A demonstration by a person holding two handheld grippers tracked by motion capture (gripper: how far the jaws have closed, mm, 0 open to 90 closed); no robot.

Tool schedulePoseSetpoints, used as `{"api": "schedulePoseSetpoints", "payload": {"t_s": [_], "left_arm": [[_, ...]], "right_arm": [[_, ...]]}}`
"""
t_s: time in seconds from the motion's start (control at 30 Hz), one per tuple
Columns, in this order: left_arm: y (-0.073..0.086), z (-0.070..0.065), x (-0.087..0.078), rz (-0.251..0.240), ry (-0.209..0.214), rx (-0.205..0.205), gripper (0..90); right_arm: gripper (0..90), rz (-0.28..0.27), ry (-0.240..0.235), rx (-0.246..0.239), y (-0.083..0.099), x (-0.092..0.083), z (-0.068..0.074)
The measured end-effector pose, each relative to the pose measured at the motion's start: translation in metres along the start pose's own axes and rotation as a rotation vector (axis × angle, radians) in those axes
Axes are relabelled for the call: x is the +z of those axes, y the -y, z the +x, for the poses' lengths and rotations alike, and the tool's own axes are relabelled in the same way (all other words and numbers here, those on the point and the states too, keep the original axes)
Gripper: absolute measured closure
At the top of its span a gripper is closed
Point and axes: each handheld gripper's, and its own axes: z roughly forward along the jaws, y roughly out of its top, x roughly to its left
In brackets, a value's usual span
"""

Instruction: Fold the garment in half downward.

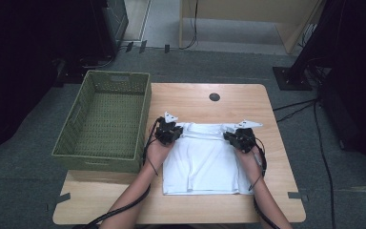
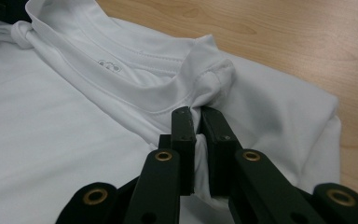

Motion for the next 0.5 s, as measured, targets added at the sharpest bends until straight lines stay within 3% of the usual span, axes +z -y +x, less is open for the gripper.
{"api": "schedulePoseSetpoints", "payload": {"t_s": [0.17,0.3,0.5], "left_arm": [[-0.004,0.005,0.005,-0.007,-0.017,0.002,83.1],[-0.006,0.010,0.005,-0.011,0.015,-0.066,82.9],[-0.005,0.008,0.001,-0.035,0.022,-0.065,84.0]], "right_arm": [[85.2,0.004,0.002,0.005,-0.008,0.007,-0.004],[85.7,0.006,-0.008,0.043,-0.012,0.011,-0.006],[85.8,-0.007,0.000,0.037,-0.014,0.012,-0.003]]}}
